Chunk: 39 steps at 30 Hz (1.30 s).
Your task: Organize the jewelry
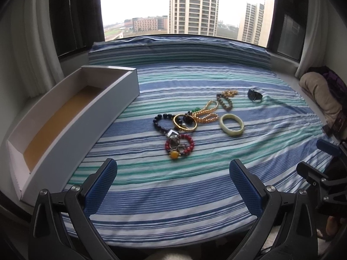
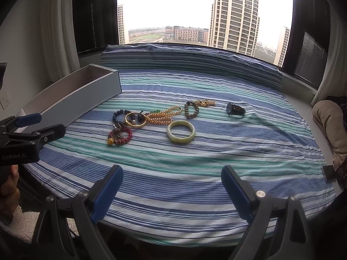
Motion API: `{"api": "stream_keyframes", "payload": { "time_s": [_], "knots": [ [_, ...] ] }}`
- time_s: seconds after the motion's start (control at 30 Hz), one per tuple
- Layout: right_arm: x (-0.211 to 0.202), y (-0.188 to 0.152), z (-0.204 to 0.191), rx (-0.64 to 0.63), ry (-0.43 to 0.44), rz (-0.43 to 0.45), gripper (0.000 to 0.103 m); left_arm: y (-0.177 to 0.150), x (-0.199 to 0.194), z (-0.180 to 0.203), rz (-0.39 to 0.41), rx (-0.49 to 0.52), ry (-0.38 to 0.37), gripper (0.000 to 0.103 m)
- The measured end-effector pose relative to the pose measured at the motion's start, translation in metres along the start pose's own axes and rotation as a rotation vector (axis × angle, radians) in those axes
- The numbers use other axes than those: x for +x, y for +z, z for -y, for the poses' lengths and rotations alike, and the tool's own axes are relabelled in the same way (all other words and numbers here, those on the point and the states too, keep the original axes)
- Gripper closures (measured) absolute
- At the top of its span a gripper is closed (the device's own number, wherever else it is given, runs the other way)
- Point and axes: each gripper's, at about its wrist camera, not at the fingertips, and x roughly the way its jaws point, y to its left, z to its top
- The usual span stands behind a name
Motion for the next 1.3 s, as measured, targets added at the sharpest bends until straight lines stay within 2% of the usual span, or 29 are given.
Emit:
{"api": "stream_keyframes", "payload": {
  "time_s": [0.4,1.3],
  "knots": [
    [0.006,-0.001,0.004,0.013,0.010,-0.015,0.009,0.001,0.011,0.000,-0.038,-0.014,-0.031,0.000],
    [0.021,-0.004,0.005,0.017,0.032,-0.055,0.009,0.001,0.034,-0.006,-0.113,-0.051,-0.035,0.000]
  ]
}}
